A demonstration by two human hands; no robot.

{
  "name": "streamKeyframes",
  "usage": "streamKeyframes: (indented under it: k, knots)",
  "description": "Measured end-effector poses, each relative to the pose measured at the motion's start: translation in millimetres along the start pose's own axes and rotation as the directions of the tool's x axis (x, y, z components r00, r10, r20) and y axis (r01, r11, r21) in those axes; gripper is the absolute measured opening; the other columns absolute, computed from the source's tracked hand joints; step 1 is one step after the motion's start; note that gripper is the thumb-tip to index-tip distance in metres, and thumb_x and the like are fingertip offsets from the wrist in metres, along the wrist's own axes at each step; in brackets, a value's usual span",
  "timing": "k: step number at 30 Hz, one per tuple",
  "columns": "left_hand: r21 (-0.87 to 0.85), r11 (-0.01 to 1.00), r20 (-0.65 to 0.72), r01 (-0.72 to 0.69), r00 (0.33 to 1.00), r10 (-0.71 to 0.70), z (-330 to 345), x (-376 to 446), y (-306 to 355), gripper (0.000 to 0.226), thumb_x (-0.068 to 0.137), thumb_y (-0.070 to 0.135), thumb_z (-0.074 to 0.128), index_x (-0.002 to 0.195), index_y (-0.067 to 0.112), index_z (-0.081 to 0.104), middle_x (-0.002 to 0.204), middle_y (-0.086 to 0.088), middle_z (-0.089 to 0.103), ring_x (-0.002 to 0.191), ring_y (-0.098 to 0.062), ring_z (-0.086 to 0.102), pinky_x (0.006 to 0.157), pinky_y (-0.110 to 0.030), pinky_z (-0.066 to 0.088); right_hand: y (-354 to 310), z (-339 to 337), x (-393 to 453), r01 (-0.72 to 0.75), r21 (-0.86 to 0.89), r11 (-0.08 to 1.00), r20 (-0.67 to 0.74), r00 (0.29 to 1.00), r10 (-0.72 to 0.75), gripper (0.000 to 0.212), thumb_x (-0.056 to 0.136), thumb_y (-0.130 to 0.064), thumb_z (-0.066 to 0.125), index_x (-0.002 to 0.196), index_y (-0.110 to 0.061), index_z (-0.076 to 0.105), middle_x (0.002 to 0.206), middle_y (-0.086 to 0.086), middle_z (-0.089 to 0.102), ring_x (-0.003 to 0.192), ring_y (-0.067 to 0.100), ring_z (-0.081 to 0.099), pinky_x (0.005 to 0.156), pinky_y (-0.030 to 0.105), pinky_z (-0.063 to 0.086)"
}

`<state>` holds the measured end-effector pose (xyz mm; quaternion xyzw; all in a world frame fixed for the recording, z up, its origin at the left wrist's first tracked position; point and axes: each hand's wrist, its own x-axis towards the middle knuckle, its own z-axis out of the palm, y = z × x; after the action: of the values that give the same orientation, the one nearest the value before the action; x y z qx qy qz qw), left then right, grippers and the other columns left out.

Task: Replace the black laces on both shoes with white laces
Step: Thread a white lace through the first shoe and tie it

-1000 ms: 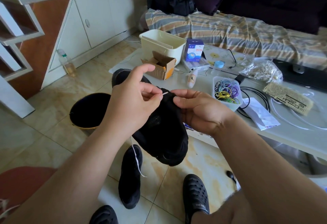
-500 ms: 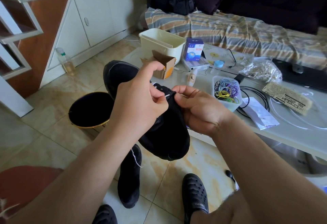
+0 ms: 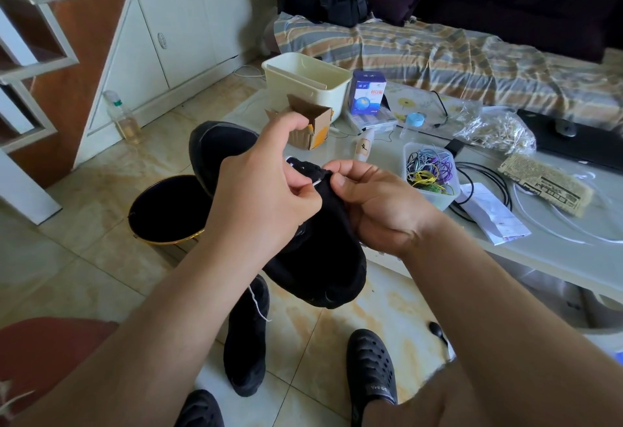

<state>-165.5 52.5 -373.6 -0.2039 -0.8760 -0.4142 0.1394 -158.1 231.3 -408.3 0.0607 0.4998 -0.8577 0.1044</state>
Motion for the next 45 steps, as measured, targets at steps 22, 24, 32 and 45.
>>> streamKeyframes:
  k: [22,24,32,45]
  knots:
    - [0.036,0.999,0.102,0.008,0.995,-0.011,-3.4,6.8,-32.3,0.047,0.092,0.006,0.062,0.122,0.041,0.061,0.098,0.015,0.066,0.082,-0.002,0.062,0.071,-0.007,0.046,-0.8,5.5,2.3,0.097,-0.496,0.863,-0.406,0.852,-0.329,0.014,0.096,-0.004,0.069,0.089,-0.014,0.076,0.080,0.006,0.074,0.071,0.017,0.068,0.071,0.032,0.061]
    - [0.061,0.997,0.144,-0.051,0.989,0.042,-5.1,5.6,-38.5,0.039,0.101,0.008,0.054,0.119,0.040,0.068,0.108,0.013,0.060,0.090,-0.005,0.059,0.078,-0.017,0.048,-9.4,2.3,1.2,0.095,-0.264,0.960,-0.432,0.878,-0.206,0.015,0.100,0.000,0.064,0.092,-0.008,0.073,0.082,0.012,0.071,0.072,0.023,0.070,0.074,0.038,0.064]
    - [0.157,0.974,0.222,-0.163,0.967,0.126,9.8,5.5,-36.6,0.033,0.079,0.046,0.085,0.109,0.032,0.078,0.100,0.014,0.060,0.086,-0.008,0.058,0.078,-0.036,0.054,-11.6,2.3,3.5,0.051,-0.063,0.997,-0.458,0.886,-0.075,0.016,0.101,0.001,0.060,0.093,-0.007,0.071,0.082,0.014,0.072,0.072,0.025,0.072,0.078,0.045,0.065]
    - [0.397,0.896,0.146,-0.199,0.978,0.152,33.5,1.6,-50.7,0.012,0.085,0.034,0.070,0.095,0.027,0.068,0.083,0.006,0.062,0.075,-0.028,0.063,0.058,-0.033,0.042,-2.6,0.6,11.5,-0.011,-0.205,0.979,-0.546,0.831,-0.106,0.013,0.098,0.001,0.065,0.100,-0.008,0.074,0.094,0.018,0.072,0.078,0.027,0.072,0.077,0.044,0.065]
